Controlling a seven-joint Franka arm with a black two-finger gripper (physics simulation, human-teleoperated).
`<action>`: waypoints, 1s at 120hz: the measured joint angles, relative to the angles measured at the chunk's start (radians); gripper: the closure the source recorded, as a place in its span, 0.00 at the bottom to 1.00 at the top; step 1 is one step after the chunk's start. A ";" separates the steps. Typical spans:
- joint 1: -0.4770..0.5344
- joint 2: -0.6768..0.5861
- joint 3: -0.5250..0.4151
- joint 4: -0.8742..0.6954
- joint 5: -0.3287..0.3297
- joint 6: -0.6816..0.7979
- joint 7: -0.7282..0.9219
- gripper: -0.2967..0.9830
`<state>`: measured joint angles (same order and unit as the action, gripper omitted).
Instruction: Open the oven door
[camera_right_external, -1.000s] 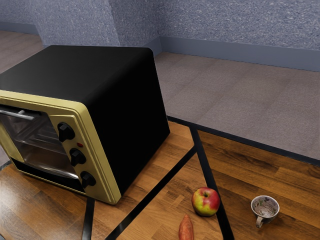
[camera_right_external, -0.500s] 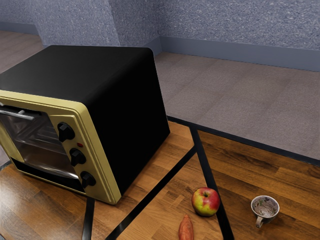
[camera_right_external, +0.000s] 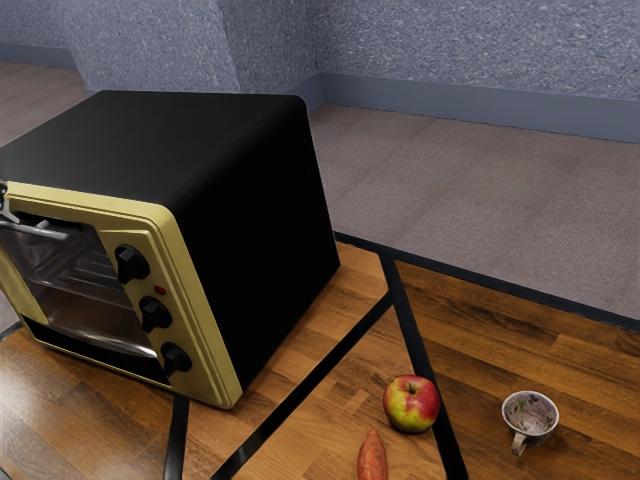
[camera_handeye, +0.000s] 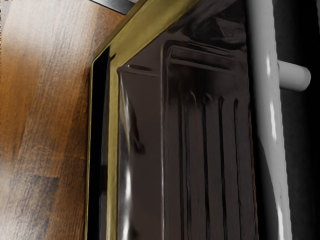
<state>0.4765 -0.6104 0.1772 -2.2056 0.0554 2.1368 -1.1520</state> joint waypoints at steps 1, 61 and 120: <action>0.000 0.000 0.001 -0.001 0.000 0.000 0.002 0.23; 0.017 -0.144 0.039 -0.170 0.004 0.031 0.072 0.23; 0.314 -0.778 0.109 -0.515 0.071 -0.057 0.085 0.24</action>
<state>0.7907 -1.3879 0.2865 -2.7205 0.1262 2.0800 -1.0673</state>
